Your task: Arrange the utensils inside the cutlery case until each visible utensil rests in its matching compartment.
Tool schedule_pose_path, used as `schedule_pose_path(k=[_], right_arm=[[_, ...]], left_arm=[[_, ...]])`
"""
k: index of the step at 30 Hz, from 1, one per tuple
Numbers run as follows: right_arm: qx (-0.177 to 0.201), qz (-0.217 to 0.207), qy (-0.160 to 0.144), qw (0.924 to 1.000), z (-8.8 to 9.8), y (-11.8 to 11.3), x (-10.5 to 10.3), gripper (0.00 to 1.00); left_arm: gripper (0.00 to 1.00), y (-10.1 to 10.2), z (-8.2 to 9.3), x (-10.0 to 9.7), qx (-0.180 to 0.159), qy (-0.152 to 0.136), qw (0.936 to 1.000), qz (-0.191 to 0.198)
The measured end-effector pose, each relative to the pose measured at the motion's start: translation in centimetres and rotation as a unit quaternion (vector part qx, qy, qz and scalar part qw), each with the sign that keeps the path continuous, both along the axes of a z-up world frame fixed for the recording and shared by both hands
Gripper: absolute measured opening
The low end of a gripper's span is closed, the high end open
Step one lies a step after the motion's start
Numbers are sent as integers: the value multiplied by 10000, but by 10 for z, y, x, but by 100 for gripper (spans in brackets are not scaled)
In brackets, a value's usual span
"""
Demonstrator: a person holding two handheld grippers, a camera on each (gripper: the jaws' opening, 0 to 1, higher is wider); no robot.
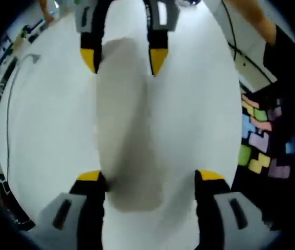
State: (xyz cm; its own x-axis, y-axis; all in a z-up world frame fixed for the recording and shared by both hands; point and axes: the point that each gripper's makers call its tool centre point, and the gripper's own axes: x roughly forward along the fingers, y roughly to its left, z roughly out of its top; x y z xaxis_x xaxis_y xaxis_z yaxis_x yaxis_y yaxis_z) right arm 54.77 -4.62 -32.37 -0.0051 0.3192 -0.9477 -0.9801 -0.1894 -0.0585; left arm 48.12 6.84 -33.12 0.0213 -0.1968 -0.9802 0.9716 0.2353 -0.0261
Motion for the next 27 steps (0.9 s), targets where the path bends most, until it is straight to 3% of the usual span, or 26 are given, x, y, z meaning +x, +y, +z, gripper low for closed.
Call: schedule_pose_path(k=[1, 9, 11, 12, 13, 16, 21, 27], right_arm=[[-41, 8, 1, 10000, -1, -1, -2, 44], [-131, 1, 32, 9999, -5, -3, -9, 44], [-239, 20, 145, 9996, -7, -3, -10, 43], [-274, 42, 379, 9989, -8, -2, -11, 44], [-133, -13, 294, 9995, -7, -2, -7, 44], [127, -122, 315, 9993, -8, -3, -11, 44], [201, -95, 319, 9992, -8, 0, -11, 44], [104, -100, 280, 9995, -8, 4, -12, 43]], left_arm=[[64, 0, -1, 6, 25, -157, 9998, -119], [49, 1, -2, 12, 11, -89, 10000, -21], [47, 1, -2, 13, 4, -90, 10000, -25], [46, 0, -3, 11, 19, -93, 10000, -28], [45, -1, -3, 9, 50, -84, 9999, -58], [44, 1, -3, 14, 229, -19, 9997, -83], [44, 3, -3, 17, 487, 61, 9984, -280], [44, 6, -1, 21, 278, 4, 9990, -342]])
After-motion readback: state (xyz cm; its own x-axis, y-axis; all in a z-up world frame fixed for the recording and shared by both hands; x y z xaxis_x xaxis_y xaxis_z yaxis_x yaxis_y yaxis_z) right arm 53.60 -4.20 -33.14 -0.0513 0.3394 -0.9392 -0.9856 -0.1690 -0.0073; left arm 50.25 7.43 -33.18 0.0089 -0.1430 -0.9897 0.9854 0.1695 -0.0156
